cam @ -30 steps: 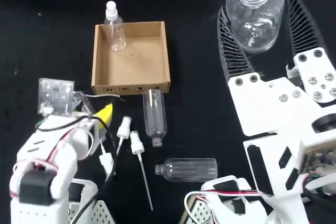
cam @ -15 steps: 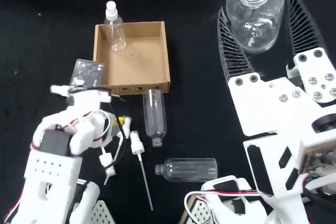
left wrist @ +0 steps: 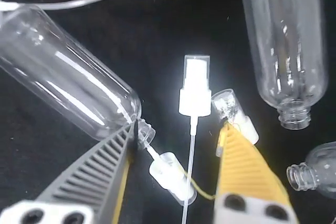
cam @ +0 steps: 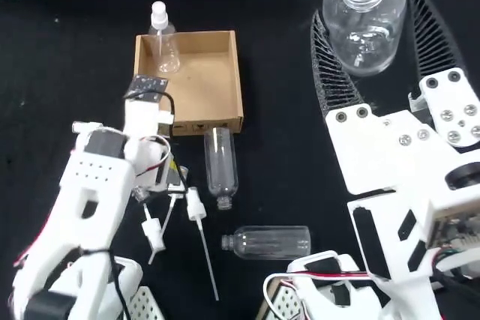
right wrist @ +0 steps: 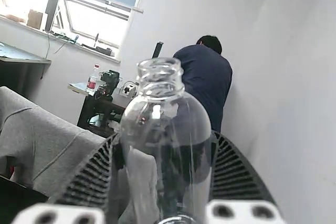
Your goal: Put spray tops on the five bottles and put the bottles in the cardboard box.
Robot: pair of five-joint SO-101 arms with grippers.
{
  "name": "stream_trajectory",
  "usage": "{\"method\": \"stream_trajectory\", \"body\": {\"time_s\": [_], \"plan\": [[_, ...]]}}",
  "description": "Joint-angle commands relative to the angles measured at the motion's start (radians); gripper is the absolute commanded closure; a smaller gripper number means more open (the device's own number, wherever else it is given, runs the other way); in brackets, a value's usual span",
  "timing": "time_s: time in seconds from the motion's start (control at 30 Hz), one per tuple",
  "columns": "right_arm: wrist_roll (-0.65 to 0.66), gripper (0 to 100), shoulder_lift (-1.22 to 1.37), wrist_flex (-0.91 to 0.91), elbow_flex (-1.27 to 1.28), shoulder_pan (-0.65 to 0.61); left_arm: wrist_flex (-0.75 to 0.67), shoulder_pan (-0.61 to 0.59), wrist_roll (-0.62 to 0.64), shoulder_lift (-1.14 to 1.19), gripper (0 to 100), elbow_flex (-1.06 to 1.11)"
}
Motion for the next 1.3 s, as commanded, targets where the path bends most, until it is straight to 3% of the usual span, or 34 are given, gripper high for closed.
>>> {"method": "stream_trajectory", "body": {"time_s": [0.0,0.5,1.27], "plan": [[0.005,89.6,0.008,-0.020,0.013,-0.020,-0.002,0.045,-0.012,0.109,77,-0.087],[0.005,89.6,0.008,-0.018,0.013,-0.020,-0.089,0.074,-0.009,0.311,77,-0.107],[0.011,89.6,0.002,-0.028,0.039,-0.020,-0.213,0.079,0.029,0.321,77,-0.027]]}}
